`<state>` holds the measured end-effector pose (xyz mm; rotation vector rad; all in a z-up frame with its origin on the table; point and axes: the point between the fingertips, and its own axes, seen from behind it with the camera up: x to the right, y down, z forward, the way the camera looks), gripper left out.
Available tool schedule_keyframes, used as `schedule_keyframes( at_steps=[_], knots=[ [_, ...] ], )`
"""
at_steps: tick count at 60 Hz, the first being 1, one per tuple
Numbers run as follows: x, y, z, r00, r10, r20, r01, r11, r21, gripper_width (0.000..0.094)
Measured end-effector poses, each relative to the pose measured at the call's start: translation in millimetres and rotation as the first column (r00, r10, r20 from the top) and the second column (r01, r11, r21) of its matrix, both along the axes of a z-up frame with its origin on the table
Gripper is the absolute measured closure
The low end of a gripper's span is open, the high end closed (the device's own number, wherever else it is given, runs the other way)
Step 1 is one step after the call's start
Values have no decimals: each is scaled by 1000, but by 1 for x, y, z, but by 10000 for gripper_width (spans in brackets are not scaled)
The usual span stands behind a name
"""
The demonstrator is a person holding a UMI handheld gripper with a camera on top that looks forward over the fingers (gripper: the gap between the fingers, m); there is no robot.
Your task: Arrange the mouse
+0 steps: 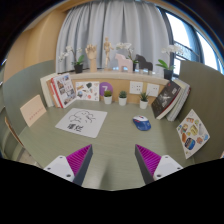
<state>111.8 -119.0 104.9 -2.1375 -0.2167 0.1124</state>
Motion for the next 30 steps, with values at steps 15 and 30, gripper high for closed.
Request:
schedule_keyframes(
  at_steps=[15,30],
  knots=[
    [85,104,-66,992,-118,50,123,988,-95,79],
    [120,210,-102,987,-129,97,142,981,-133,79]
  ],
)
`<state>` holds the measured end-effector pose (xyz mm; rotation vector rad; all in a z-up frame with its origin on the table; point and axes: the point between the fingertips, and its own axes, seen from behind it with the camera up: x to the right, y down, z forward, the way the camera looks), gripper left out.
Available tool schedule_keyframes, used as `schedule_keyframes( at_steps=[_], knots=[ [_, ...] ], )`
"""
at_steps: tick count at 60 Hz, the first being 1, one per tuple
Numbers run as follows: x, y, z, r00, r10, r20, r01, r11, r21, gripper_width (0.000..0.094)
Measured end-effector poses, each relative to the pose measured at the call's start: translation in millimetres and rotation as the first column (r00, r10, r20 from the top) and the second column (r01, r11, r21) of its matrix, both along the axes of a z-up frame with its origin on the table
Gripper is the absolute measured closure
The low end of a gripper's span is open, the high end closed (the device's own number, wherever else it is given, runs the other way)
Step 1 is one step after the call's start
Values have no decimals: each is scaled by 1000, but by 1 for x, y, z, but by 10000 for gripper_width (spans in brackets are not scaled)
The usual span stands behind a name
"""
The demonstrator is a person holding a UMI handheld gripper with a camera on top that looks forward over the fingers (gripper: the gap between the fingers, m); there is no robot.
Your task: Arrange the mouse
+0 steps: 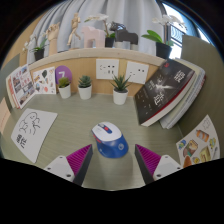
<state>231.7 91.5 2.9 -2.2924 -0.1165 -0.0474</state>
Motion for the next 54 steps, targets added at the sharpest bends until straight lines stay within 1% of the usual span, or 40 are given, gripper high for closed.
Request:
schedule_keyframes(
  at_steps=[5,15,21,25,28,32,35,38,39,40,42,43,49,54],
  knots=[
    [4,25,-6,1000,-4,-13,4,1000,-14,82],
    [7,59,-7,998,-34,-49,32,999,-28,144],
    [7,71,-10,997,-50,-67,47,998,-40,265],
    [7,74,-13,995,-65,-79,61,997,-56,410],
    [7,74,-13,994,-82,-74,78,995,-61,420],
    [7,75,-13,991,-107,-83,102,992,-69,456],
    [8,75,-13,991,-111,-78,106,992,-71,477],
    [8,75,-14,991,-113,-72,108,991,-78,532],
    [8,75,-14,991,-114,-71,108,991,-81,530],
    [8,75,-14,991,-114,-69,108,990,-85,552],
    [8,74,-15,991,-117,-67,110,989,-97,546],
    [8,75,-15,991,-118,-65,111,989,-101,586],
    [9,75,-14,991,-128,-39,122,983,-137,587],
    [8,72,-4,986,-169,-16,164,973,-164,587]
  ],
)
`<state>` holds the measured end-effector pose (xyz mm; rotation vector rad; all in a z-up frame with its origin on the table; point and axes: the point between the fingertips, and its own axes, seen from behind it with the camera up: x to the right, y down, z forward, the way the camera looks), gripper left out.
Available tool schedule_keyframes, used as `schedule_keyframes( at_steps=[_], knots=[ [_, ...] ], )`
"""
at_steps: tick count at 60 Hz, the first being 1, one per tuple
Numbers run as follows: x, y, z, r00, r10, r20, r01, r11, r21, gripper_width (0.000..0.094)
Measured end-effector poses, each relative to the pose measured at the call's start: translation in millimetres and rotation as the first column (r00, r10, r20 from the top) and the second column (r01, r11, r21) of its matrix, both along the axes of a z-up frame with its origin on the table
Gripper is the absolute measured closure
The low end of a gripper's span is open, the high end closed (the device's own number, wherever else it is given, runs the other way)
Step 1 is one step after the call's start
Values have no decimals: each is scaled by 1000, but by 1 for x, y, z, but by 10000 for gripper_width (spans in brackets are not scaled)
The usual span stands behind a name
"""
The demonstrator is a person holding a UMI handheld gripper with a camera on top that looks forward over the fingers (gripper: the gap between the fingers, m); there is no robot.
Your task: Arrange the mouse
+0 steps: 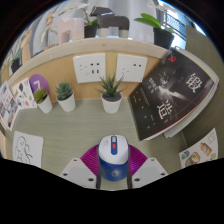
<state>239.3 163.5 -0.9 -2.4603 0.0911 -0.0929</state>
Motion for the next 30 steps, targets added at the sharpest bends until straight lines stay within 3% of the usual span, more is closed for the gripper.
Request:
schedule_keyframes(
  at_steps=[8,19,25,30],
  knots=[
    [-25,4,102,998,-67,17,64,984,164,586],
    [-112,5,250,997,-71,20,58,923,381,588],
    [-185,8,282,1000,-13,-14,17,904,427,588],
    [-245,10,272,999,40,-22,-27,904,427,589]
  ],
)
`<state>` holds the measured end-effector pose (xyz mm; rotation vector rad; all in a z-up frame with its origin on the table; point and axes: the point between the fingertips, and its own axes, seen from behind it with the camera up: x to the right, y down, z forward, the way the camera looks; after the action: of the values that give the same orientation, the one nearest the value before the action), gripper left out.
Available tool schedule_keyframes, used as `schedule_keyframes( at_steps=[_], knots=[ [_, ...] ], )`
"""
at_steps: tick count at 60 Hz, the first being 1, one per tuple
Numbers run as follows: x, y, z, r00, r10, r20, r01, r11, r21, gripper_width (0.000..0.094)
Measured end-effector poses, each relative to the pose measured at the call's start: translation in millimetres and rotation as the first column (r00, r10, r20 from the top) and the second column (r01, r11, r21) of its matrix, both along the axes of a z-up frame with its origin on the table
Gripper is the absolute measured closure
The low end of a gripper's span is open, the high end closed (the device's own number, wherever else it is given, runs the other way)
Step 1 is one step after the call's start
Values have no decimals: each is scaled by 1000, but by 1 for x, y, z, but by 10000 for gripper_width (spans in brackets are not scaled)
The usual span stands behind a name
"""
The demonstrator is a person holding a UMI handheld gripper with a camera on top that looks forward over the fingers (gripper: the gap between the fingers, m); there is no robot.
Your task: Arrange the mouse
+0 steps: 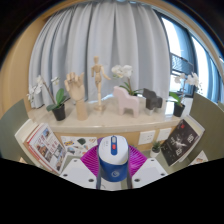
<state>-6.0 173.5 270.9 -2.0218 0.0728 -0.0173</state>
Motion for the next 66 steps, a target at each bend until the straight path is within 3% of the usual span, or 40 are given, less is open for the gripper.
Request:
schedule_keyframes(
  at_steps=[10,19,29,31,33,36,45,51,66],
  knots=[
    [-73,-10,-106,999,53,-8,-53,987,-154,591],
    [-91,-36,-213,999,32,-28,-39,945,-324,589],
    [-94,-60,-275,1000,26,-16,-30,916,-401,590],
    [-94,-64,-282,1000,25,-15,-29,911,-412,555],
    [-94,-60,-280,1000,23,-10,-25,926,-377,554],
    [-94,-61,-281,1000,25,-7,-26,926,-376,512],
    [-93,-66,-275,999,3,-45,-22,909,-417,358],
    [-85,-66,-232,999,-20,-42,3,937,-351,197],
    [-85,-113,-89,999,17,-48,-25,983,-181,194]
  ],
)
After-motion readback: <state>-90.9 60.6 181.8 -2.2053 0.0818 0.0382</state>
